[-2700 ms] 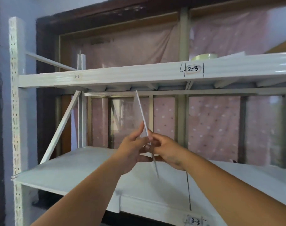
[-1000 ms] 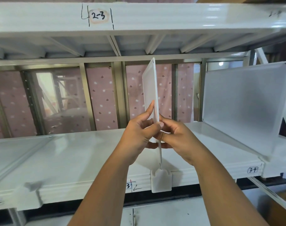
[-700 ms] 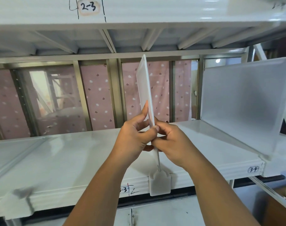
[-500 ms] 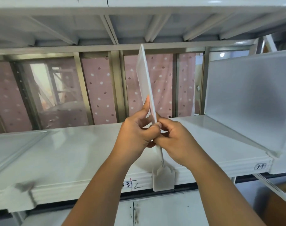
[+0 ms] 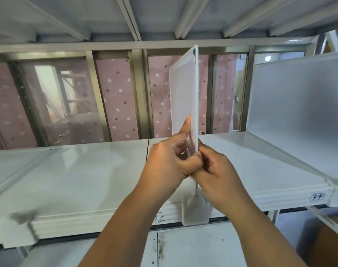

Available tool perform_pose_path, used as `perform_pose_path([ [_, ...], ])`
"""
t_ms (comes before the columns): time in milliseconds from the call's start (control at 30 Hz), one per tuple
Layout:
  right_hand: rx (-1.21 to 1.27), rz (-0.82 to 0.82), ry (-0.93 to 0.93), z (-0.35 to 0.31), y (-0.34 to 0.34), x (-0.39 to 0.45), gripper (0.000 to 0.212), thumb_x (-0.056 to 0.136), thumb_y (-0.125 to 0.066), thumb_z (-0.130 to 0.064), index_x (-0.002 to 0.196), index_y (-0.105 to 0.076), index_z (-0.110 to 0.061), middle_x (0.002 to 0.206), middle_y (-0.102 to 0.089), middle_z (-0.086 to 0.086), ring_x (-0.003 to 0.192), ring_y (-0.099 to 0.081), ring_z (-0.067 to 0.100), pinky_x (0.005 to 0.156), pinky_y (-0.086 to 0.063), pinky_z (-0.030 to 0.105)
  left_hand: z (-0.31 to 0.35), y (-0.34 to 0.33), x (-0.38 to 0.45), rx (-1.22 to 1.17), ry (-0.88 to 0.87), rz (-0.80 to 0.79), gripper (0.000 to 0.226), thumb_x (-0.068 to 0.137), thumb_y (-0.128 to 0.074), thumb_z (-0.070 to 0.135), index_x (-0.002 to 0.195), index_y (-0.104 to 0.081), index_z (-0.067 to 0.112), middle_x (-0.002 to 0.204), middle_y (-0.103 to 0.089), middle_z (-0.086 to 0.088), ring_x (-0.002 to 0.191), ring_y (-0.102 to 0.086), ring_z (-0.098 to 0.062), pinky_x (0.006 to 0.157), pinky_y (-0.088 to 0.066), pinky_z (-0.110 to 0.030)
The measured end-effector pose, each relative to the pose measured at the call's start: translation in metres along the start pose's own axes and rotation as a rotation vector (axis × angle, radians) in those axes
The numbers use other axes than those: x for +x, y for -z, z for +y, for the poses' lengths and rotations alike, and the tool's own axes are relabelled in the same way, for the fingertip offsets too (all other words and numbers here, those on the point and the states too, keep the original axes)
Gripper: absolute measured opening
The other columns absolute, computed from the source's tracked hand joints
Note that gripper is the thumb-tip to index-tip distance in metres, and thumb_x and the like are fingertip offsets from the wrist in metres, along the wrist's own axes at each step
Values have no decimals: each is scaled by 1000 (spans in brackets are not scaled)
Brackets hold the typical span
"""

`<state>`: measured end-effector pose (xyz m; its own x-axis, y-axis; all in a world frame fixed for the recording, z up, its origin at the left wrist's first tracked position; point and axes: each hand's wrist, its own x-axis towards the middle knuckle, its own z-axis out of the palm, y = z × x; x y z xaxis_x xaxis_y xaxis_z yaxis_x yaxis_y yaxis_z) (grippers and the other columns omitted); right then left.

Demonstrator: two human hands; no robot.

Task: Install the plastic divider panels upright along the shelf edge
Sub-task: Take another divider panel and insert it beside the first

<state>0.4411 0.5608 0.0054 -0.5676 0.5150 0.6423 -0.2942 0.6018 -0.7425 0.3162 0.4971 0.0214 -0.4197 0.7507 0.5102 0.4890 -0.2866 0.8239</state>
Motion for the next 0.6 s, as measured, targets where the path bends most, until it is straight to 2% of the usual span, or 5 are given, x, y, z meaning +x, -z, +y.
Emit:
perform_pose_path([
  [100,-61,28,-6,2,-1,-2,49,91,-59,11,92,-66,-37,73,-71,-25,64,-65,-5,57,-44,2,-3,-1,0,10,0,-18,81,69,-70,43,144,-49,64,96,-79,-16,72,-58,-14,78,-64,-59],
  [233,-100,61,-16,5,-4,-6,37,92,-62,1,113,-72,-27,83,-75,-4,69,-64,11,60,-47,12,-5,-2,-2,50,-9,-10,84,70,-70,41,147,-45,64,105,-74,-27,86,-60,-14,95,-59,-59],
  [400,-140,77,-53,5,-6,-9,47,93,-61,0,76,-61,-44,58,-61,-20,51,-48,0,50,-37,7,-7,0,-5,109,-32,-26,84,70,-70,38,148,-47,60,103,-76,-24,83,-60,-13,102,-55,-56],
  [500,-167,88,-71,-1,-7,-13,33,96,-60,-5,94,-68,-37,73,-71,-16,61,-61,2,55,-44,10,-3,1,-9,109,1,-5,81,67,-70,41,141,-51,67,101,-83,-5,95,-77,-15,99,-62,-53],
  [600,-189,70,-133,-12,-4,-16,35,99,-59,-9,118,-69,-36,85,-76,-6,74,-68,9,66,-53,21,8,3,-18,151,21,-50,79,68,-69,43,137,-46,75,108,-76,31,115,-70,8,98,-63,-34],
])
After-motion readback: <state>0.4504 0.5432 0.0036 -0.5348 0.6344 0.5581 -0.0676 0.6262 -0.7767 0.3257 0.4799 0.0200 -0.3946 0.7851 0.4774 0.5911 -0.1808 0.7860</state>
